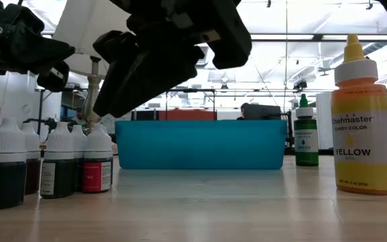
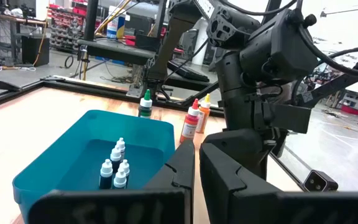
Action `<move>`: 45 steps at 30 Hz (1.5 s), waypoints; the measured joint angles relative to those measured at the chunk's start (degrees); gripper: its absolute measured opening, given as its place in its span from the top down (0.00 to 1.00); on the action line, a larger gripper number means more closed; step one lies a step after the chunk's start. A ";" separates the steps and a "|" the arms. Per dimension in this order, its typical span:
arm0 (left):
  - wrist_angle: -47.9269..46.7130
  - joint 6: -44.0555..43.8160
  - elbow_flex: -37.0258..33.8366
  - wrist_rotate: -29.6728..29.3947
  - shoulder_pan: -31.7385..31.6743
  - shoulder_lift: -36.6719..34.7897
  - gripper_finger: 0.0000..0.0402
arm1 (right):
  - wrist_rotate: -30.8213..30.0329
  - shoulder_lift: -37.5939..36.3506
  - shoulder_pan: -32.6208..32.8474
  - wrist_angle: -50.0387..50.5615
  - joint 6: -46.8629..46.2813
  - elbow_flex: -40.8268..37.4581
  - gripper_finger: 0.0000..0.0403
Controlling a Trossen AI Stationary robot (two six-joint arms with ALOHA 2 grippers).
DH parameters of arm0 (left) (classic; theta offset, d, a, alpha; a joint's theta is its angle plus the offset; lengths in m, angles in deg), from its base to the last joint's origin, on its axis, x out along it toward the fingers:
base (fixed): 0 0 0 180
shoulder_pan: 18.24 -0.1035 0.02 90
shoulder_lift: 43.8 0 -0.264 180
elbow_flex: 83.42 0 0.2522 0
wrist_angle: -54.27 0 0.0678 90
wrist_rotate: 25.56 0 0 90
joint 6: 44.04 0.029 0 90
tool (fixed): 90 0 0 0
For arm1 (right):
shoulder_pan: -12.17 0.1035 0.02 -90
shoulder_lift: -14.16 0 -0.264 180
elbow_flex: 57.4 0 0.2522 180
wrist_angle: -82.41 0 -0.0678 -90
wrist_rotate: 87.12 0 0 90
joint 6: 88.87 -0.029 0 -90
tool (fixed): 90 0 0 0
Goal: Pick & Place food coloring
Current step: Put the top small red food coloring bottle into the blue bin
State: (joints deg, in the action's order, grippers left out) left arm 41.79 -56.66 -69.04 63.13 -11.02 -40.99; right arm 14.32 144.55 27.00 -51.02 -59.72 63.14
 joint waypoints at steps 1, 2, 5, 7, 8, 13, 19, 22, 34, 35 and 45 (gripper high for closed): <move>0.00 0.02 0.02 -0.01 0.00 0.01 1.00 | 0.64 0.00 -0.02 -0.19 0.02 -0.26 0.67; 0.00 0.00 0.02 -0.01 0.00 0.01 1.00 | 0.98 0.00 -0.02 -0.46 0.00 -0.51 0.67; 0.00 0.01 0.01 0.00 0.00 0.00 1.00 | 1.09 0.00 -0.02 -0.70 0.36 -1.08 0.67; 0.00 0.01 0.01 0.01 0.01 0.01 1.00 | 1.09 0.00 -0.02 -0.72 0.73 -1.36 0.67; 0.00 0.01 0.02 0.00 0.01 0.01 1.00 | 1.11 0.00 -0.05 -0.74 0.89 -1.49 0.67; 0.00 0.02 0.00 -0.01 0.02 0.01 1.00 | 1.14 0.00 -0.09 -1.80 1.60 -2.18 0.67; -0.02 0.00 0.00 0.00 0.00 0.01 1.00 | 1.22 0.00 -0.11 -3.70 2.47 -2.24 0.67; 0.00 0.01 0.00 0.01 0.01 0.00 1.00 | 1.91 0.00 -0.17 -3.83 2.60 -2.26 0.67; 0.00 0.00 0.02 0.01 0.02 0.01 1.00 | 3.65 0.00 -0.24 -5.32 2.62 -4.78 0.67; -0.02 0.00 0.00 0.01 0.02 -0.01 1.00 | 3.65 0.00 -0.24 -5.38 2.63 -4.87 0.67; -0.02 0.00 0.01 0.01 0.01 0.00 1.00 | 3.76 0.00 -0.31 -8.12 2.63 -4.91 0.67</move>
State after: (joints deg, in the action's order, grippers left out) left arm 41.77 -56.66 -69.03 63.13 -11.01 -40.98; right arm 18.08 144.55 26.70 -59.14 -57.10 58.23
